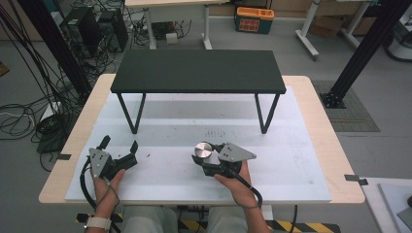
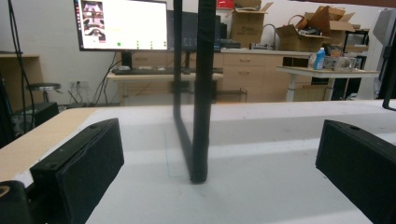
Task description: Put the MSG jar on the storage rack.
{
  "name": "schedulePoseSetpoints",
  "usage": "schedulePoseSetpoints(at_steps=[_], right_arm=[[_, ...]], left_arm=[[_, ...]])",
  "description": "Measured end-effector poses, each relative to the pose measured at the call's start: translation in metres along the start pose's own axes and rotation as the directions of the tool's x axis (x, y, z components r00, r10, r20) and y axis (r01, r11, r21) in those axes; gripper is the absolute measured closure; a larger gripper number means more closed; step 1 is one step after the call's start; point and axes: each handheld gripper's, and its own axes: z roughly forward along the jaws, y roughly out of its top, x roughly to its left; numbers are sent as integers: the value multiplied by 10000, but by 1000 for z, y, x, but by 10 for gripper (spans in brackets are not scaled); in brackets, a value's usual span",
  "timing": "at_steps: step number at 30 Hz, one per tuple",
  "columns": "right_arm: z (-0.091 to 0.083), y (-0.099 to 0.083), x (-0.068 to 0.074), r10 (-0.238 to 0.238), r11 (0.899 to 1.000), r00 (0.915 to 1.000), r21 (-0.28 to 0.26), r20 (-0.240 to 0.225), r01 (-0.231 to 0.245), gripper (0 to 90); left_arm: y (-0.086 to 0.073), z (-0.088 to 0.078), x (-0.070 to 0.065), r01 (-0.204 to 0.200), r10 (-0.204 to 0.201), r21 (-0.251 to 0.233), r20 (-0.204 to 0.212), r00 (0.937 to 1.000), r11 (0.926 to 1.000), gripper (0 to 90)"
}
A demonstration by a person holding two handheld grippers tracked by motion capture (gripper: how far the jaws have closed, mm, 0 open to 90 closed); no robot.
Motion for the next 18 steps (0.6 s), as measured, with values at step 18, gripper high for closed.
schedulePoseSetpoints(at_steps=[18], right_arm=[[-5, 31, -4, -5, 10000, 9997, -91, -236, 2, 424]], left_arm=[[0, 0, 1, 36, -36, -11, 29, 10000, 10000, 12]])
